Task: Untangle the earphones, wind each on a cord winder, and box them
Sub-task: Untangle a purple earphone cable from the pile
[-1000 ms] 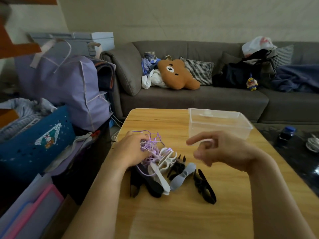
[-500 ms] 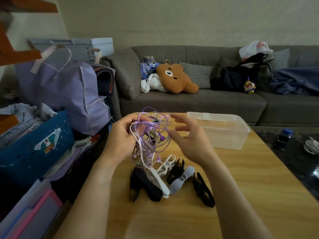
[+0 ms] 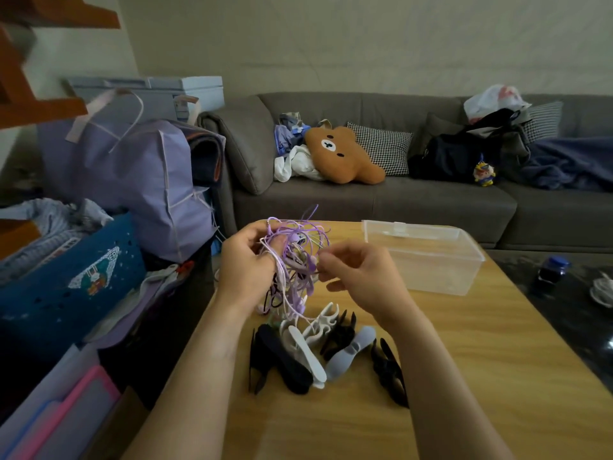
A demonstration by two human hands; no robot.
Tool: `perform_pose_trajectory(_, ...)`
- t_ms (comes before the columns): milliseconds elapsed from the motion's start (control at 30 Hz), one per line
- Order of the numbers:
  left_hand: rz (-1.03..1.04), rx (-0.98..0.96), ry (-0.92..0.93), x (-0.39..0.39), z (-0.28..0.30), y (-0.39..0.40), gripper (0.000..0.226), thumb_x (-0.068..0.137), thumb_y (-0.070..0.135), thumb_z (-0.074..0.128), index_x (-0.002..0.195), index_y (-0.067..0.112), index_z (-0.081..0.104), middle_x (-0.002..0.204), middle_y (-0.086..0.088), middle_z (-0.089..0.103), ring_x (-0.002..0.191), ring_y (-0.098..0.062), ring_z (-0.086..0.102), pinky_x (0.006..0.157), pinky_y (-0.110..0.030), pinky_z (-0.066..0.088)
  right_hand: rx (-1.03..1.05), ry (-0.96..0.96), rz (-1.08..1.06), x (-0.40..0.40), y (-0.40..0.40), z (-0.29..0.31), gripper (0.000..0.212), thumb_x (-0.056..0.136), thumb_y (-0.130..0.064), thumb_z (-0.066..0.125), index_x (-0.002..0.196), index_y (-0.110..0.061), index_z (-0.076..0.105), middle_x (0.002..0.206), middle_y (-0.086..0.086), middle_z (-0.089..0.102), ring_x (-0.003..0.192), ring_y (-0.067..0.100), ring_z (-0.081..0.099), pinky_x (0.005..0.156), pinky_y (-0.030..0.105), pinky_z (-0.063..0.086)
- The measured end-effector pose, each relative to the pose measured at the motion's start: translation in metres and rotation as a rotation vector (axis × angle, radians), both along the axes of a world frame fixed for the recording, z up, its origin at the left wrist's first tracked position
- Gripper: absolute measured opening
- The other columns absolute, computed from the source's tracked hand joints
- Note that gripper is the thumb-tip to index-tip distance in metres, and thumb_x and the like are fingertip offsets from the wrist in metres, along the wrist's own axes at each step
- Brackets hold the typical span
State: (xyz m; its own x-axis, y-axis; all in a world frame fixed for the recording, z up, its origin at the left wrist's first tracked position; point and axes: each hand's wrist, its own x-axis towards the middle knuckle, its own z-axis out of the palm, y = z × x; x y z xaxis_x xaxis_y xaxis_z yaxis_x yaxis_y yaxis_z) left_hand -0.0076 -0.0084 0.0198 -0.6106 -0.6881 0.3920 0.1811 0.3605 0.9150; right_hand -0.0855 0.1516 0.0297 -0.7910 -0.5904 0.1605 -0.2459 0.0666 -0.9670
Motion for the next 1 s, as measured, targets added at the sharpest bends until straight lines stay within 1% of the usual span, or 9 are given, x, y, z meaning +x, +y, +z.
perform_pose_trajectory(67, 0.041, 0.020, -0.007, -0.001, -0.003, -0.003, 0.020, 0.090, 0.009, 0.071, 0.088, 0.029, 0.069, 0.086, 0.007, 0.074, 0.077, -0.009, 0.069, 0.075, -0.027, 0.056, -0.003, -0.016, -0.052, -0.008, 0.003, -0.002, 0.011, 0.096, -0.012, 0.064, 0.087, -0.015, 0.069, 0.085, 0.008, 0.075, 0.080, 0.015, 0.071, 0.073, 0.034, 0.060)
perform_pose_trajectory(133, 0.061, 0.041, -0.014, -0.001, -0.005, -0.006, 0.021, 0.090, 0.010, 0.071, 0.086, 0.030, 0.070, 0.085, 0.009, 0.074, 0.078, -0.009, 0.070, 0.080, -0.033, 0.058, -0.039, -0.119, -0.082, -0.015, 0.007, -0.003, 0.003, 0.095, -0.015, 0.066, 0.093, -0.013, 0.066, 0.097, 0.014, 0.073, 0.091, 0.023, 0.072, 0.082, 0.041, 0.061)
perform_pose_trajectory(300, -0.028, 0.144, -0.040, -0.003, -0.002, 0.003, 0.012, 0.090, 0.012, 0.073, 0.091, 0.024, 0.075, 0.083, 0.006, 0.078, 0.077, -0.010, 0.073, 0.077, -0.042, 0.061, -0.036, -0.442, 0.017, -0.007, 0.007, -0.007, 0.054, 0.081, -0.021, 0.082, 0.123, -0.005, 0.051, 0.105, 0.023, 0.070, 0.090, 0.034, 0.074, 0.079, 0.046, 0.062)
perform_pose_trajectory(367, -0.039, 0.175, -0.053, -0.007, -0.004, 0.007, 0.011, 0.089, 0.010, 0.073, 0.094, 0.019, 0.076, 0.085, 0.000, 0.078, 0.080, -0.018, 0.073, 0.081, -0.052, 0.060, -0.054, -0.479, 0.039, -0.004, 0.006, -0.010, 0.052, 0.081, -0.017, 0.082, 0.122, -0.002, 0.054, 0.094, 0.020, 0.073, 0.079, 0.029, 0.075, 0.071, 0.042, 0.063)
perform_pose_trajectory(467, -0.059, 0.147, -0.072, -0.009, -0.007, 0.009, 0.011, 0.088, 0.009, 0.074, 0.092, 0.020, 0.076, 0.085, -0.002, 0.078, 0.083, -0.024, 0.074, 0.083, -0.057, 0.058, -0.172, -0.514, -0.033, -0.008, 0.005, -0.012, 0.028, 0.087, -0.001, 0.073, 0.111, 0.003, 0.060, 0.076, 0.014, 0.073, 0.066, 0.021, 0.071, 0.061, 0.032, 0.061)
perform_pose_trajectory(533, -0.060, 0.099, -0.097, -0.008, -0.010, 0.007, 0.013, 0.088, 0.009, 0.073, 0.090, 0.022, 0.075, 0.085, -0.002, 0.077, 0.083, -0.022, 0.074, 0.083, -0.054, 0.059, -0.239, -0.536, -0.096, -0.012, 0.010, -0.010, 0.008, 0.091, 0.006, 0.064, 0.095, 0.000, 0.062, 0.071, 0.010, 0.067, 0.064, 0.019, 0.069, 0.062, 0.030, 0.061)
perform_pose_trajectory(567, -0.042, 0.049, -0.124, -0.008, -0.011, 0.005, 0.014, 0.088, 0.010, 0.073, 0.088, 0.024, 0.074, 0.084, -0.001, 0.077, 0.081, -0.019, 0.073, 0.082, -0.050, 0.059, -0.284, -0.553, -0.128, -0.016, 0.013, -0.009, 0.009, 0.093, 0.006, 0.061, 0.090, -0.002, 0.062, 0.072, 0.009, 0.066, 0.067, 0.020, 0.069, 0.064, 0.031, 0.061)
perform_pose_trajectory(767, 0.151, -0.183, -0.229, -0.007, -0.018, -0.012, 0.019, 0.089, 0.008, 0.070, 0.090, 0.027, 0.070, 0.081, 0.007, 0.071, 0.081, -0.016, 0.070, 0.073, -0.031, 0.055, -0.519, -0.662, -0.207, -0.032, 0.039, 0.002, 0.005, 0.102, -0.007, 0.052, 0.100, -0.007, 0.058, 0.072, 0.005, 0.060, 0.066, 0.016, 0.064, 0.070, 0.034, 0.059)
perform_pose_trajectory(1000, 0.303, -0.258, -0.229, -0.008, -0.018, -0.011, 0.018, 0.087, 0.002, 0.068, 0.101, 0.012, 0.076, 0.084, 0.000, 0.071, 0.073, -0.008, 0.062, 0.061, -0.013, 0.042, -0.644, -0.520, -0.392, -0.028, 0.062, 0.017, 0.007, 0.104, -0.010, 0.050, 0.104, -0.012, 0.057, 0.078, 0.002, 0.056, 0.062, 0.010, 0.055, 0.043, 0.019, 0.036)
